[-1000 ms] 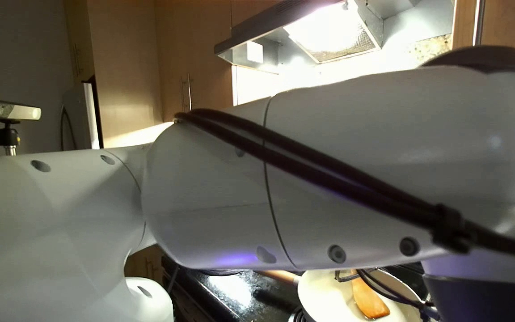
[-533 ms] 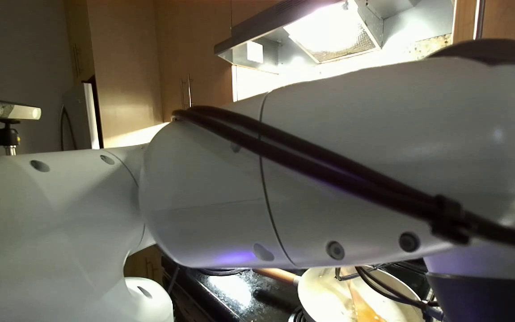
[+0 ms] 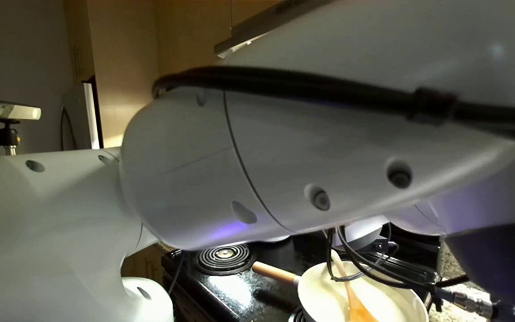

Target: Stir the contents of the pan with the wooden spoon

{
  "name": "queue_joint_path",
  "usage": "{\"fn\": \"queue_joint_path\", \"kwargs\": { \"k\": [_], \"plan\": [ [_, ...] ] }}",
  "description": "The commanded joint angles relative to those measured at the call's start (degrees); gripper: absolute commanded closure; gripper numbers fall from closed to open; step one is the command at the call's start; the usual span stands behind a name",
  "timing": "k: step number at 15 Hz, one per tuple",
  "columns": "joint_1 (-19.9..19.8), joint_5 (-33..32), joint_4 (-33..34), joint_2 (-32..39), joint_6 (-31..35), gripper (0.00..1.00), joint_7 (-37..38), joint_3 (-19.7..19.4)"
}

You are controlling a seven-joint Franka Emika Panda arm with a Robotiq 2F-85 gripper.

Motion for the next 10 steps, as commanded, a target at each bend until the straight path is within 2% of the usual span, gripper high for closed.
{"fn": "queue_joint_path", "kwargs": {
  "k": [1, 5, 6, 10],
  "plan": [
    [0.07, 0.20, -6.78, -8.57, 8.23, 0.00, 6.44, 0.24],
    [2.74, 0.00, -9.93, -16.59, 17.41, 0.00, 15.54, -0.40],
    [-0.37, 4.58, -8.52, -16.04, 13.48, 0.00, 11.57, 3.26],
    [-0.39, 8.86, -8.05, -22.23, 13.33, 0.00, 12.83, 6.00]
  ]
}}
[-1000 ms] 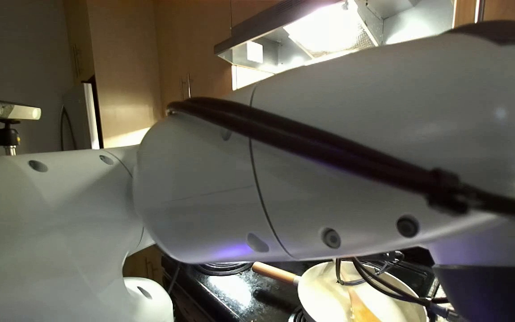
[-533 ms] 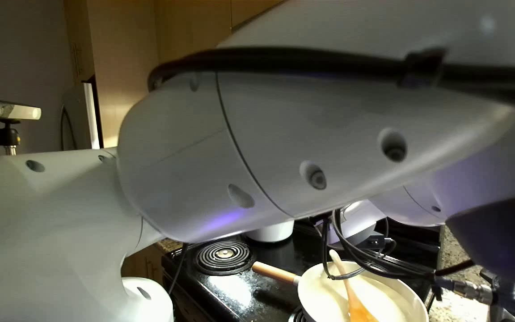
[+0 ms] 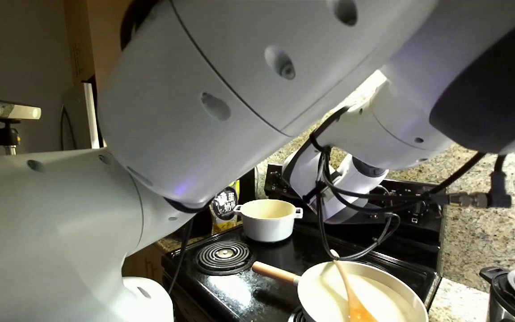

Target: Stir the contents of the pan with the wooden spoon

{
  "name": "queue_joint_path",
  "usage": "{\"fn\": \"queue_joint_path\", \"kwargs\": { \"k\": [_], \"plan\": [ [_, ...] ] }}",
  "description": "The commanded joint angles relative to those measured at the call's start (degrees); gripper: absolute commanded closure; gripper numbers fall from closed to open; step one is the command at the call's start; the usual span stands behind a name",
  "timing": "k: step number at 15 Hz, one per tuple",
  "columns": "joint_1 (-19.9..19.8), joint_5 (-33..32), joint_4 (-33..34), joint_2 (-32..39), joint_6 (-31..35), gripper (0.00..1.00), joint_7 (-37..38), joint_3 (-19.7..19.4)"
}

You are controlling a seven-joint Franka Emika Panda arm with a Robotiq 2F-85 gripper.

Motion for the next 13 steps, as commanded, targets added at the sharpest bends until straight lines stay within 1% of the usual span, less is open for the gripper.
{"fn": "queue_joint_path", "kwargs": {
  "k": [1, 2, 3, 4, 5, 7, 13],
  "plan": [
    [-0.73, 5.45, -1.20, -7.93, -0.09, 0.00, 2.07, 2.60],
    [-0.08, 6.69, -1.19, -9.40, -0.13, 0.00, 2.26, 2.64],
    [1.99, 1.80, -0.47, -12.36, -0.23, 0.00, 8.91, -0.04],
    [3.00, 1.57, -0.19, -13.24, -0.39, 0.00, 10.10, -0.69],
    [1.49, -3.07, 0.60, -8.44, -0.44, 0.00, 10.06, -0.65],
    [2.46, -5.88, 0.86, -9.67, -0.44, 0.00, 13.34, -1.68],
    [2.47, -6.97, 1.21, -9.29, -0.45, 0.00, 13.78, -2.59]
  ]
}}
